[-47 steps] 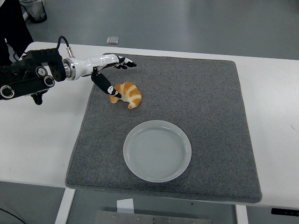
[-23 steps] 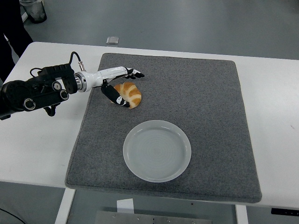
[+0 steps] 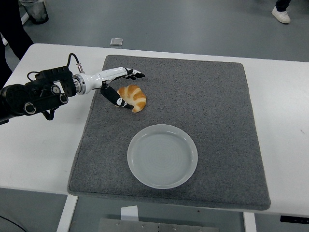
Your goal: Place the bread on the plate
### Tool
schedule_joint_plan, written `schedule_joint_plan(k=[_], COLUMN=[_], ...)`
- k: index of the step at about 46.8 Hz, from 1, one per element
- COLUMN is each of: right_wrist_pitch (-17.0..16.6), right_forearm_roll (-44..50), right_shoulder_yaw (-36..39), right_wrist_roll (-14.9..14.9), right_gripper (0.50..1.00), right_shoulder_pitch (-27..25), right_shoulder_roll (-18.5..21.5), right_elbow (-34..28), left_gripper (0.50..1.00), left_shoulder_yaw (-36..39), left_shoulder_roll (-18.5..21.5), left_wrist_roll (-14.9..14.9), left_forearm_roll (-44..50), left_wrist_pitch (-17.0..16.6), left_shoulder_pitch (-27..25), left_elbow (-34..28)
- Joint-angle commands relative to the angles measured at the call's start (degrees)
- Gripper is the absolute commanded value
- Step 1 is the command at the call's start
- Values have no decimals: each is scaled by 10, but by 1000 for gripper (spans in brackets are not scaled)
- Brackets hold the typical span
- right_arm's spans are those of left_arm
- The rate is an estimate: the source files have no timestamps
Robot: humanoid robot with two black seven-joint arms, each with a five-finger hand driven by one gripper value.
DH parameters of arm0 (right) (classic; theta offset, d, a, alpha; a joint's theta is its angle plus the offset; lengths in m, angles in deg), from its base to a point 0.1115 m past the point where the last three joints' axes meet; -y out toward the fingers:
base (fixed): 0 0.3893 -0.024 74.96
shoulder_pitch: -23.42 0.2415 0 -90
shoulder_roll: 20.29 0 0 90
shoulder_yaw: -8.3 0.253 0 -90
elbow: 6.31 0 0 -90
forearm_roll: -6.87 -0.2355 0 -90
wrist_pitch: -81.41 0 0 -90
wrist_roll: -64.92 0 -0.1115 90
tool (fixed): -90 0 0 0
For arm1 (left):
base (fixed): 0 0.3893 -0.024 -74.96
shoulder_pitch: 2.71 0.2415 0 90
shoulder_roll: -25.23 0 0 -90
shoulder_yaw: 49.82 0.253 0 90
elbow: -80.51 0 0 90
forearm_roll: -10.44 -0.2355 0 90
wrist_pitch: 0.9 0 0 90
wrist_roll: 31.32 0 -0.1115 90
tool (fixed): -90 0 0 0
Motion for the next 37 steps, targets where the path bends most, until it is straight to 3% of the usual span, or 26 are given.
schedule_joint_plan(k=[1,14,19,28,31,37], right_wrist_pitch=[0,1,2,2,2,2], right_forearm_roll=[0,0,0,0,0,0], right_shoulder_yaw=[0,0,0,0,0,0], right_wrist_roll=[0,0,0,0,0,0], right_gripper=[952,952,952,952,952,952], right_shoulder_pitch=[0,-1,-1,-1,-1,-1], right_shoulder_roll=[0,0,0,0,0,0], right_elbow=[0,0,0,0,0,0], left_gripper=[964,962,930,763,673,553], left_shoulder_yaw=[0,-1,-1,-1,0,-1], left_shoulder_roll=[-13,-31,-32,-31,-31,-31], left_wrist_roll=[1,13,13,14,14,14], left_forearm_roll=[-4,-11,-11,-12,-12,-12], left_wrist_pitch=[-1,-2,-3,-3,-3,-3], left_shoulder_pitch=[12,24,24,24,24,22], left_elbow=[3,30,30,31,31,31])
